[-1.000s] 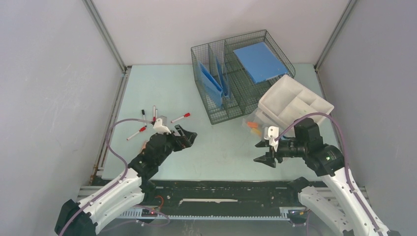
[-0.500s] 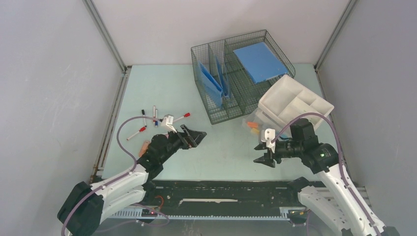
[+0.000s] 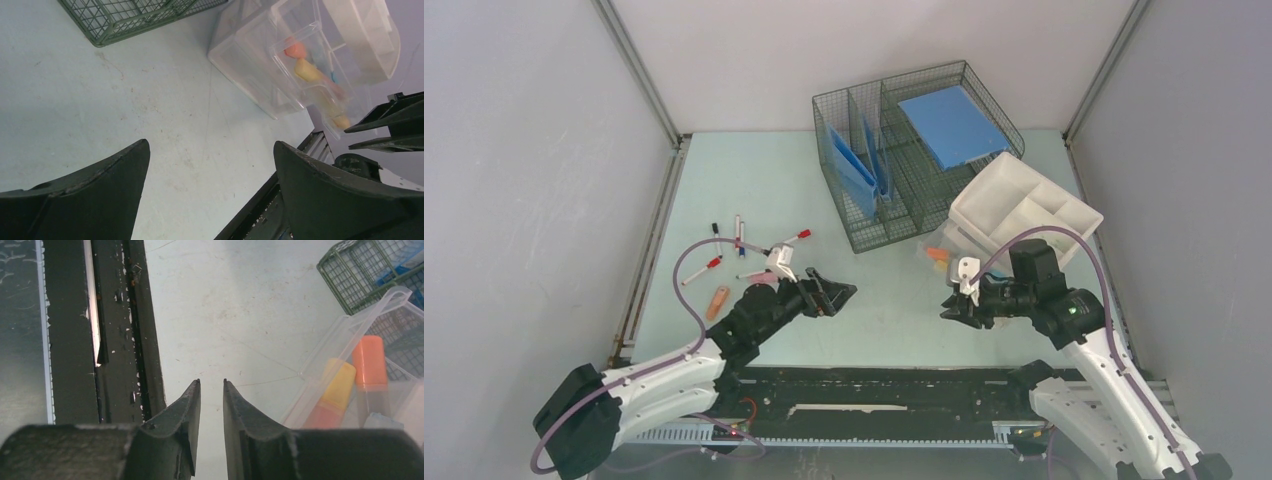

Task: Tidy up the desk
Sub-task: Place the stationery in the drawer, then close the drawer in the storage box.

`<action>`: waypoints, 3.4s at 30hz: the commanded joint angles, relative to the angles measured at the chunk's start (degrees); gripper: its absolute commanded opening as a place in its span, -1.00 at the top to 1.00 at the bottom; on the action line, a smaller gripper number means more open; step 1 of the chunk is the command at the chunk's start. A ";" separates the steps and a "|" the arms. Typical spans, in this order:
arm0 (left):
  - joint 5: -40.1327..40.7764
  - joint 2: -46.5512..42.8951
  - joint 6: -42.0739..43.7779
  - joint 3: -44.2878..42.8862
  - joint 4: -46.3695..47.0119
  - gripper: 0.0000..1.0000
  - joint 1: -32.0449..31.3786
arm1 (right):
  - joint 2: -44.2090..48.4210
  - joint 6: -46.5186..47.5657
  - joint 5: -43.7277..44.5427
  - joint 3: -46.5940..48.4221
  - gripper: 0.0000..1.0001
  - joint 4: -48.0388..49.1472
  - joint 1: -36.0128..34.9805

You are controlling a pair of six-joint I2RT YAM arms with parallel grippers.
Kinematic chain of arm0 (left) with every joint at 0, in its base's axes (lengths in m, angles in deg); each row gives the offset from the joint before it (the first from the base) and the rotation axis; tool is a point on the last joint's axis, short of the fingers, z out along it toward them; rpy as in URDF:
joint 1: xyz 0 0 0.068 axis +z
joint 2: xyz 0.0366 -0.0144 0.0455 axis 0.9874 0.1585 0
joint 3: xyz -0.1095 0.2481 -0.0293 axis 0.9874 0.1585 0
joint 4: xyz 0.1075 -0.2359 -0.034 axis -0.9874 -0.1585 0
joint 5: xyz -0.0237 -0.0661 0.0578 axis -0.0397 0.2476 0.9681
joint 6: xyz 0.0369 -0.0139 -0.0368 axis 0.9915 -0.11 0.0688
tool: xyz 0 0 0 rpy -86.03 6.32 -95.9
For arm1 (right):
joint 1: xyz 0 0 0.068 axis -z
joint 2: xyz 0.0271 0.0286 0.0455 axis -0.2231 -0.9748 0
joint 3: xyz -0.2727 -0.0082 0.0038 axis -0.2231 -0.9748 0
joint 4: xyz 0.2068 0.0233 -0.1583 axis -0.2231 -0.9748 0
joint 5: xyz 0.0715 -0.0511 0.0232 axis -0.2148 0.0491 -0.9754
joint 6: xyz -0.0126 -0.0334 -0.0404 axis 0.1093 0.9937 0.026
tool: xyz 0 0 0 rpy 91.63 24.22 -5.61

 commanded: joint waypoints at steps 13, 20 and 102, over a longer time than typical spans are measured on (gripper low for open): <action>6.54 -0.74 0.30 -0.21 5.81 -1.00 -6.48 | -1.83 -6.29 16.24 0.31 0.62 6.96 -1.90; 8.16 -0.54 0.04 0.08 6.89 -1.00 -8.22 | -0.89 -9.76 24.68 0.32 0.60 11.13 -0.79; 8.44 82.04 -33.32 -60.36 39.53 -0.37 -19.26 | 11.11 -28.34 19.86 3.50 -0.18 15.63 14.68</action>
